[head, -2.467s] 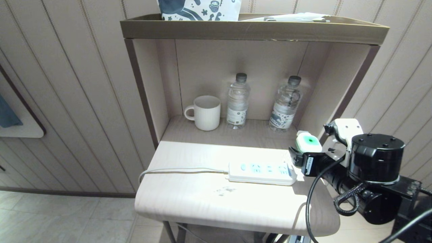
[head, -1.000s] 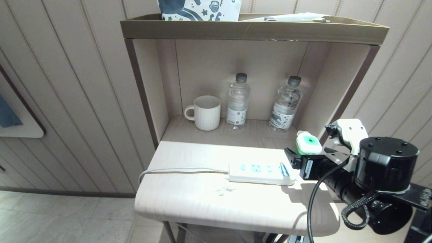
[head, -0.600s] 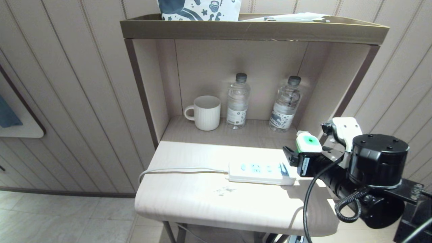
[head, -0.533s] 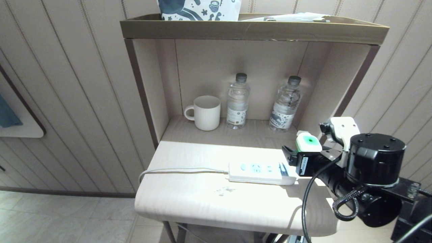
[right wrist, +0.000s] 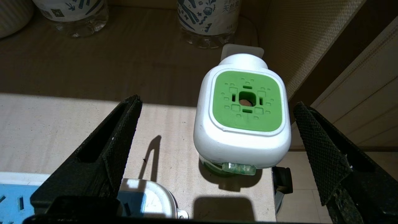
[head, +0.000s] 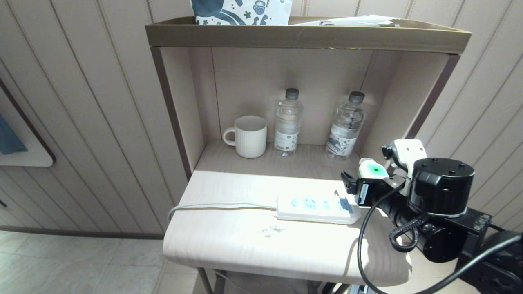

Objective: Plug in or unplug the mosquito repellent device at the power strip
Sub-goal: Pick up the mosquito repellent liquid

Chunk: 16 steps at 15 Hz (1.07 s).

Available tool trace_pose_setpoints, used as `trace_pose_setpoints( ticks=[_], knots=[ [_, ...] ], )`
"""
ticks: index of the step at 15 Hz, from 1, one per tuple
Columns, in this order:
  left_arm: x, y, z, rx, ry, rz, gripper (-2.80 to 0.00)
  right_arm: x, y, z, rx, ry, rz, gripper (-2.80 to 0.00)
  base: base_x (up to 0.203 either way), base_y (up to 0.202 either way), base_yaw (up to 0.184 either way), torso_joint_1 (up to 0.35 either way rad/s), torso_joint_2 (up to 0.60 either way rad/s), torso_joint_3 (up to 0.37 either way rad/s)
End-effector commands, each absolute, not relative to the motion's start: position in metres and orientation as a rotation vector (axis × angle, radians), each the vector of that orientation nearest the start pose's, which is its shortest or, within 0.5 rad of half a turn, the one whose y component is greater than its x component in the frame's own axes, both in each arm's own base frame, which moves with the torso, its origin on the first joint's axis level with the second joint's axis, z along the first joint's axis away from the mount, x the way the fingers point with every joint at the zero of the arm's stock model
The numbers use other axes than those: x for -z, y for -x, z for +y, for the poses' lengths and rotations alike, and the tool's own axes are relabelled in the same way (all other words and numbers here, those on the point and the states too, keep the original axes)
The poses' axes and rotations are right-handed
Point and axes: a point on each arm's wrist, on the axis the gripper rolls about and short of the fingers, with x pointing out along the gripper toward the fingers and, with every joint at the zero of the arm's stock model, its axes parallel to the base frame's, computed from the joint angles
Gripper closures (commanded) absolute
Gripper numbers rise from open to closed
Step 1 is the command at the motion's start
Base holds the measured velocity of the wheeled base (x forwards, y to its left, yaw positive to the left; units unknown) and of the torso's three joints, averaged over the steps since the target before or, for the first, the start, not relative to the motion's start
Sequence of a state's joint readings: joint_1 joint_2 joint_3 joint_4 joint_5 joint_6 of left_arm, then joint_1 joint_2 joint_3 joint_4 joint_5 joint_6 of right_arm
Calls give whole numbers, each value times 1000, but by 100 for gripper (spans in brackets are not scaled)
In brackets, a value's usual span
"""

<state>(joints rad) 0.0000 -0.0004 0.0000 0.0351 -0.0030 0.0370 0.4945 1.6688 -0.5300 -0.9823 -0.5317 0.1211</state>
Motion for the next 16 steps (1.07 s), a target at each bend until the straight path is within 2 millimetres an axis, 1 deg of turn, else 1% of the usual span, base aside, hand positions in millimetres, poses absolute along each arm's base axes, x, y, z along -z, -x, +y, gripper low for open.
trace_pose_setpoints(
  ticks=[1, 3, 6, 8, 13, 14, 16],
  knots=[
    [-72, 23, 0, 4, -37, 35, 0, -153, -244, 119, 48, -40, 141, -280, 0, 0, 0, 0, 0, 0],
    [-72, 23, 0, 4, -37, 35, 0, -150, -246, 118, 52, -34, 151, -280, 0, 0, 0, 0, 0, 0],
    [-72, 23, 0, 4, -37, 35, 0, -151, -247, 115, 64, -35, 147, -280, 0, 0, 0, 0, 0, 0],
    [-72, 23, 0, 4, -37, 35, 0, -151, -251, 108, 75, -40, 143, -280, 0, 0, 0, 0, 0, 0],
    [-72, 23, 0, 4, -38, 35, 0, -155, -253, 110, 61, -49, 125, -280, 0, 0, 0, 0, 0, 0],
    [-72, 23, 0, 4, -37, 35, 0, -155, -252, 110, 59, -44, 127, 0, 0, 0, 0, 0, 0, 0],
    [-72, 23, 0, 3, -37, 35, 0, -152, -254, 110, 63, -29, 136, 0, 0, 0, 0, 0, 0, 0]
  ],
)
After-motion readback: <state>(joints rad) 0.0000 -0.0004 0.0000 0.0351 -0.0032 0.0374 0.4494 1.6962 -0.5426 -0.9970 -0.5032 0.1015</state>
